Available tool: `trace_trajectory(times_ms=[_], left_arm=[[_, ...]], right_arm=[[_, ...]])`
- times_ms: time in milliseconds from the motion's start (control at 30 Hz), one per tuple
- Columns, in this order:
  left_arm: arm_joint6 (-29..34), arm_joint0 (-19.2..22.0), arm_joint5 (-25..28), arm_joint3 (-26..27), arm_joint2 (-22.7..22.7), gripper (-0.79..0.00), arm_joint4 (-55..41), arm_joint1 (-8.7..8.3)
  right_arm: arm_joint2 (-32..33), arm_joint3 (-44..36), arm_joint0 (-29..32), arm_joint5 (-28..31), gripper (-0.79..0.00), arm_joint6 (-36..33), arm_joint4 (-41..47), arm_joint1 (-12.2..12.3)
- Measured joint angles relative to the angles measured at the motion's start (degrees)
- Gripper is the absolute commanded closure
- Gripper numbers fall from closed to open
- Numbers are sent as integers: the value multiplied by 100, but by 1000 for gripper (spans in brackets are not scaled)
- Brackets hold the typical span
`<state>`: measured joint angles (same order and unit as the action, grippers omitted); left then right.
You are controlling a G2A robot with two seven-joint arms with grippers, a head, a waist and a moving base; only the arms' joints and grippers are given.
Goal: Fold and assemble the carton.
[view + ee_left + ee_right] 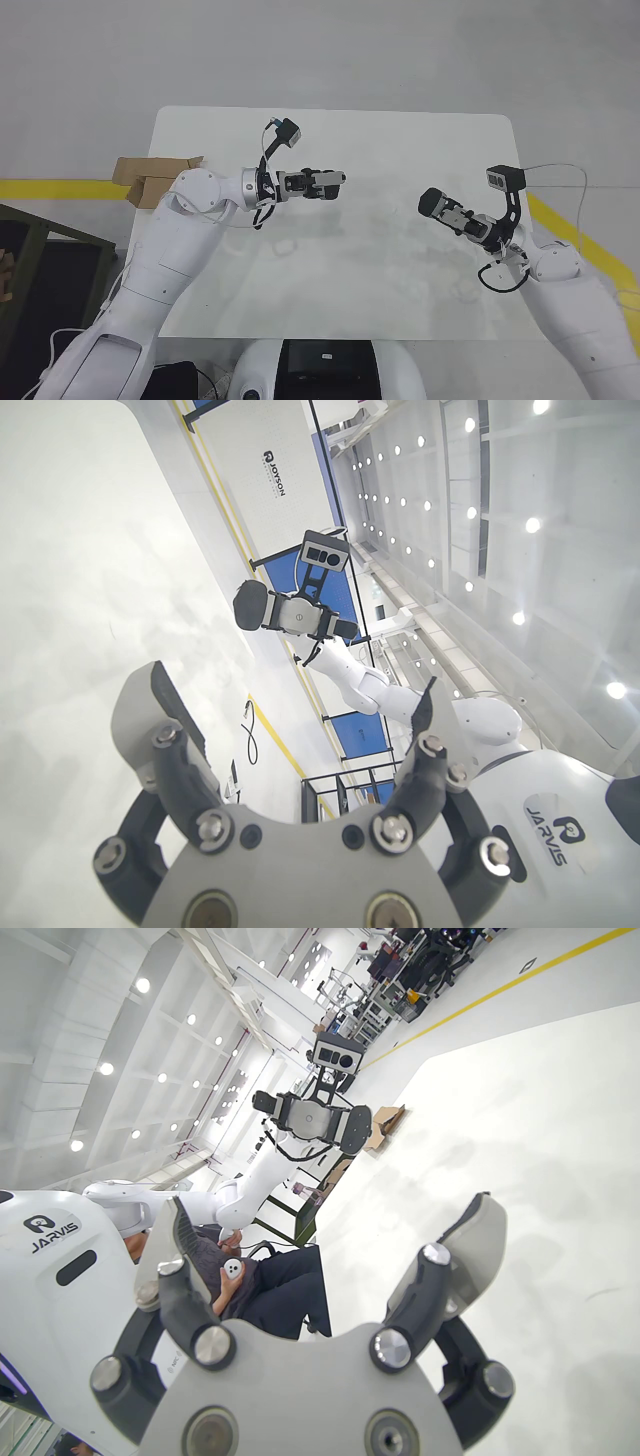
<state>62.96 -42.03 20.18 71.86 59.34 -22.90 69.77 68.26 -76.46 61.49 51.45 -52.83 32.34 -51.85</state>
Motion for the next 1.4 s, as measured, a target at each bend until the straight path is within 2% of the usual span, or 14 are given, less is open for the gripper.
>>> trace_trajectory(times_ms=[567, 667, 867, 1033, 1167, 1267, 1400], left_arm=[[0, -1, 0, 0, 1, -785, 0, 0], [-241, -157, 39, 105, 109, -785, -75, -14], [-474, -498, -46, 246, 576, -785, -227, -125], [-627, -888, 79, 365, 1229, -785, -432, -262], [-922, -1204, 147, 457, 1778, -785, -252, -378], [-1249, -1439, 161, 540, 2146, -785, 23, -454], [-2048, -1791, 49, 835, 2567, -785, 1144, -560]], right_arm=[[0, 0, 0, 0, -785, 0, 0, 0], [0, 0, 0, 0, -785, 0, 0, 0], [0, 0, 0, 0, -785, 0, 0, 0], [0, 0, 0, 0, -785, 0, 0, 0], [0, 0, 0, 0, -785, 0, 0, 0], [0, 0, 0, 0, -785, 0, 0, 0], [0, 0, 0, 0, -785, 0, 0, 0]])
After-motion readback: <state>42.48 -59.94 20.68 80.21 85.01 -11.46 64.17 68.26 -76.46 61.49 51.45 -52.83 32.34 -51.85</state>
